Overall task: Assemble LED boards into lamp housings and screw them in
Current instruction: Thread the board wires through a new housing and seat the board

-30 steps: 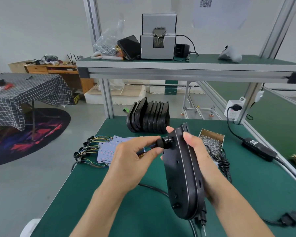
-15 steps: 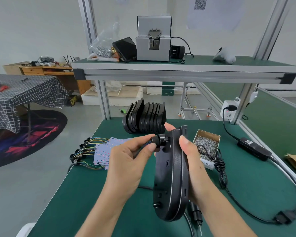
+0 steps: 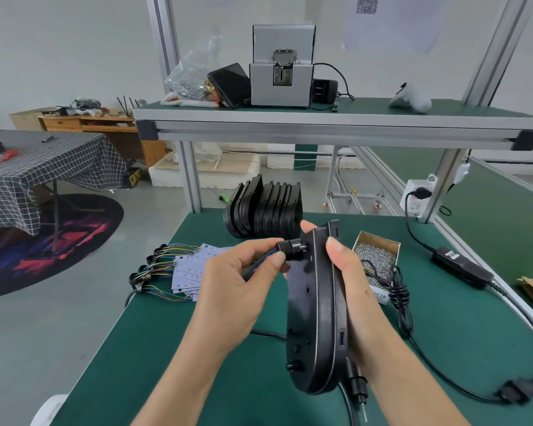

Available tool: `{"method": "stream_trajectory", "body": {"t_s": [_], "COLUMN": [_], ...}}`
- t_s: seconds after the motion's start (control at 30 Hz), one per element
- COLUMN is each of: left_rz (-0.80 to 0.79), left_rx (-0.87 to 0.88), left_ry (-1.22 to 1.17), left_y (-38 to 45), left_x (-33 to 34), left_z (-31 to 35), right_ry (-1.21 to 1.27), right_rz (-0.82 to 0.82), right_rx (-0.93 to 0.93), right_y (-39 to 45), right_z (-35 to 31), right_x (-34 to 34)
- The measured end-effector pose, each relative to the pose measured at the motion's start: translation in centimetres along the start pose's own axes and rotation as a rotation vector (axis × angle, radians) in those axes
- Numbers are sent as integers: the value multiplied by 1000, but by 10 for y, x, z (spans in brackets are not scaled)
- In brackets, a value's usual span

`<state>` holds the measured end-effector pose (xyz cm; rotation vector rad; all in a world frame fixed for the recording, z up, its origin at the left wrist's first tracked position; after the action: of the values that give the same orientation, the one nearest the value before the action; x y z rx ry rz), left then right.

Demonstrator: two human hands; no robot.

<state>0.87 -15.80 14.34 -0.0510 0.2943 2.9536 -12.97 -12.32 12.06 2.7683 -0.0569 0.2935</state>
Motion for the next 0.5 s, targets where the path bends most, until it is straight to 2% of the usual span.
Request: {"method": "stream_trajectory", "body": {"t_s": [0.13,0.33,0.5], "left_rz": [-8,-20,-35], "left_rx": [2,-54,-97], "left_ry": [16,-11,2], "left_y": [0,2,6], "left_x": [2,1,-1], "left_z": [4,-6,-16], "right_ry": [28,119,175], "right_rz": [22,128,136], "right_rx": [10,181,215], "right_y": [-1,-11,-10], "right_z": [0,13,10], "right_x": [0,-7,-5]}}
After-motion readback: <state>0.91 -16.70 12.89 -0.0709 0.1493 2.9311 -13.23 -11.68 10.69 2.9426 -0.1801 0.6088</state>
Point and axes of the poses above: each hand's wrist, its own y-axis towards the middle knuckle, its own x-axis out of the palm, z = x × y, the point moved 9 cm from there along y, towards the middle knuckle, and after that the axes turned 15 degrees about -x, right-handed, at the moved point
